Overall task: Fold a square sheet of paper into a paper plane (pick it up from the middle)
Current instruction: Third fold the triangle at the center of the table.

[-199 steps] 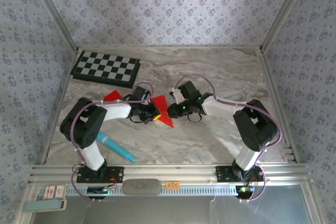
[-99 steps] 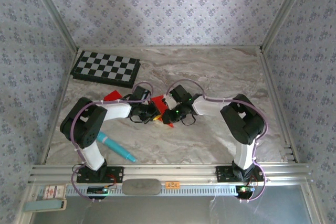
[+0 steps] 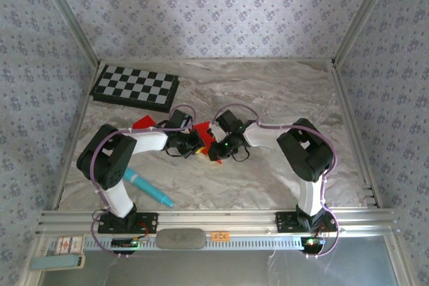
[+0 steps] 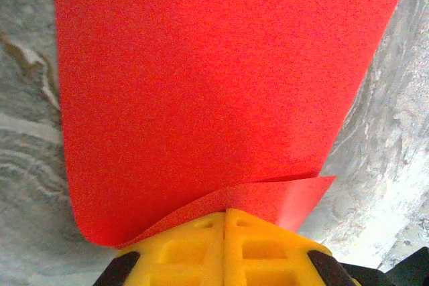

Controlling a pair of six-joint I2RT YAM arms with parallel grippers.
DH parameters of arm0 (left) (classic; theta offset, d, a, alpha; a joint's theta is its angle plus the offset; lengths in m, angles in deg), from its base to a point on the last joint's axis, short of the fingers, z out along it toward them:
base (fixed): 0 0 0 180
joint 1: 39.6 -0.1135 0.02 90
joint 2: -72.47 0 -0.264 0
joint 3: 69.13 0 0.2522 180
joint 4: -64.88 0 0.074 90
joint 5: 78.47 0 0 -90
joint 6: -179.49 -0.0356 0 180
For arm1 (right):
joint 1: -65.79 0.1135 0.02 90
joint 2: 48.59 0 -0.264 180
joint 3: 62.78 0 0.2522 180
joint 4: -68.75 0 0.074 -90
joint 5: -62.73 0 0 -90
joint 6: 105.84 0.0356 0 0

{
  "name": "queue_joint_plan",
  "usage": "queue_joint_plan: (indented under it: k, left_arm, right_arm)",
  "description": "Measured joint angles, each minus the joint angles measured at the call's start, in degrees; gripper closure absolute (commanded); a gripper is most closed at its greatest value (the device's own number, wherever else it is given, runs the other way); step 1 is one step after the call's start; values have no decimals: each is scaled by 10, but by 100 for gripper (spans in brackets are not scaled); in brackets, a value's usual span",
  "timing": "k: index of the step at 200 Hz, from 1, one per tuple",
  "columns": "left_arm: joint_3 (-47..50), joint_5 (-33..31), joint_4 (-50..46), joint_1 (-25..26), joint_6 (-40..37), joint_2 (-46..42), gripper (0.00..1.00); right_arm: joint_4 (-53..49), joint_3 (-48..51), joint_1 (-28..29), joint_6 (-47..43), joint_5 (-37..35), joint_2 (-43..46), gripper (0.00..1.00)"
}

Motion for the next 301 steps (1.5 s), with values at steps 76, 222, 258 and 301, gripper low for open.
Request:
queue_joint_plan:
  k: [76,222,258,301]
  left_arm:
    - [-1,-1,-3,0,-12,1,96]
    - [-2,12,4,-1,-17,3,94]
    - [-3,11,5,-1,-27,0,89]
    - [6,7,15,5,-34,-35,89]
  right_arm:
    - [40,121,-30,-4,41,81,91]
    - [22,33,-12,-10,-26,40,95]
    - [14,26,-9,-10,-33,24,97]
    - [12,17,-8,-9,-33,16,98]
